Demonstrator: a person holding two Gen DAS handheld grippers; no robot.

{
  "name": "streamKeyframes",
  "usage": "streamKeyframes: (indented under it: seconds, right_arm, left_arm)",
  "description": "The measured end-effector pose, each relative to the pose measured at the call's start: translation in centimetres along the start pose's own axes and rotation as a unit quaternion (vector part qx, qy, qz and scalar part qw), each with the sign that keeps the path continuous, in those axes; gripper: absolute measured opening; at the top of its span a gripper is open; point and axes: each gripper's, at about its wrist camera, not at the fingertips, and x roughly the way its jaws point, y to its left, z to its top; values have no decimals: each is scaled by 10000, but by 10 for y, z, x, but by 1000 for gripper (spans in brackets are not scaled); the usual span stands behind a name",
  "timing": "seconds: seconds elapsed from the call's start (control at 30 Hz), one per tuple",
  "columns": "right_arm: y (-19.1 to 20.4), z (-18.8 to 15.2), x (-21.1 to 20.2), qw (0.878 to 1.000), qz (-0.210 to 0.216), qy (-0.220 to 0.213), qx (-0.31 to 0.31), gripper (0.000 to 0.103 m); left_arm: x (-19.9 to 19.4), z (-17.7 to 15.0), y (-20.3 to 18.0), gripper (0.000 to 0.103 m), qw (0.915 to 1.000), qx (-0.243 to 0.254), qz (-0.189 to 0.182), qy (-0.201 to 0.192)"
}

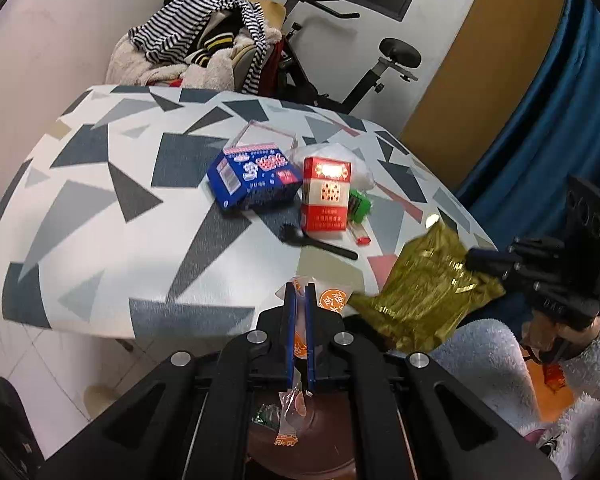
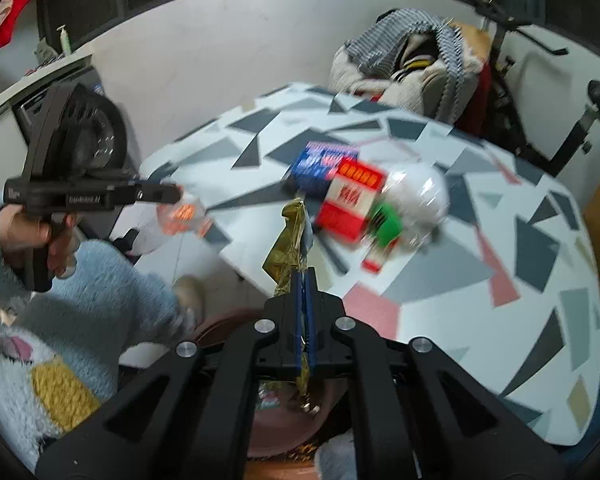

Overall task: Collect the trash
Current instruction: 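Move both grippers over the brown bin and release the gold packet and candy bag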

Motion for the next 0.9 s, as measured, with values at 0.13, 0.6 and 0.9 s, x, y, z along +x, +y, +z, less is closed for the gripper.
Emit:
streamKeyframes:
  seconds: [0.13, 0.6, 0.9]
  right_arm:
    - [9, -15, 18, 9993, 185, 325, -54, 6]
    - [11, -51, 78, 9915, 563, 1110, 389, 7]
    - [3, -49, 85, 9912, 510, 1077, 582, 45]
  left_arm:
    - [4, -9, 0, 5, 9999, -57, 71, 107]
    - [16, -21, -1, 5, 9994, -132, 85, 299]
    - [21, -22, -6, 5, 9993, -74, 49, 353]
